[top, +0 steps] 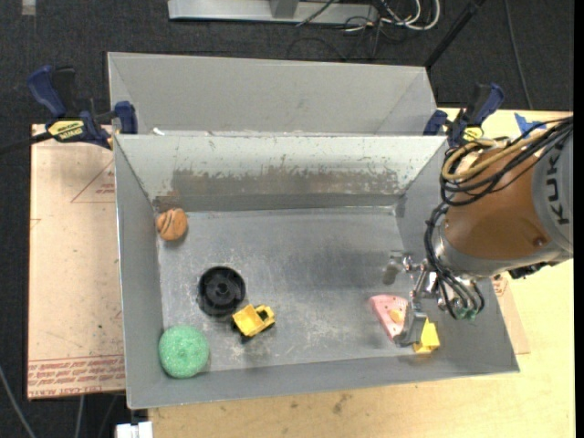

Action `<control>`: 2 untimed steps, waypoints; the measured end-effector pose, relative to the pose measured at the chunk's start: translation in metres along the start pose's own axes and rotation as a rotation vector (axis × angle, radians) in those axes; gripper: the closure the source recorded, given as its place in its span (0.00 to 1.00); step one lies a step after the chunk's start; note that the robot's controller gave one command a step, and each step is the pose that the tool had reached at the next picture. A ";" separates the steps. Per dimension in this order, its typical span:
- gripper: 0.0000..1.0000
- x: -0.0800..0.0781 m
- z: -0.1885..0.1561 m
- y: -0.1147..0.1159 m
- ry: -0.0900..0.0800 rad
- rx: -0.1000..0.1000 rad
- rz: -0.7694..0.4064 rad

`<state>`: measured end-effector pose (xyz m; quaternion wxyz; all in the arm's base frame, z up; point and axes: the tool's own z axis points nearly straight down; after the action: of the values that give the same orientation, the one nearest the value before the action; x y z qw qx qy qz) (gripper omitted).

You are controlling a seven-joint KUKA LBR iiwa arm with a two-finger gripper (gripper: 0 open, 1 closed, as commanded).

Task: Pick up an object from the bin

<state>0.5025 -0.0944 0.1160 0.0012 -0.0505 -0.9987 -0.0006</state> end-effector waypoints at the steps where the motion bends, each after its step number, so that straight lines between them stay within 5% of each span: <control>1: 1.00 -0.024 0.044 -0.005 -0.011 0.000 0.217; 2: 1.00 -0.024 0.044 -0.005 -0.011 0.000 0.217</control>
Offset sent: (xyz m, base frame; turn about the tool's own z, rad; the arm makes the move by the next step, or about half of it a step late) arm 0.0000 0.0000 0.0000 0.0000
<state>0.5255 -0.1015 0.0723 -0.0041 -0.1585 -0.9873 -0.0003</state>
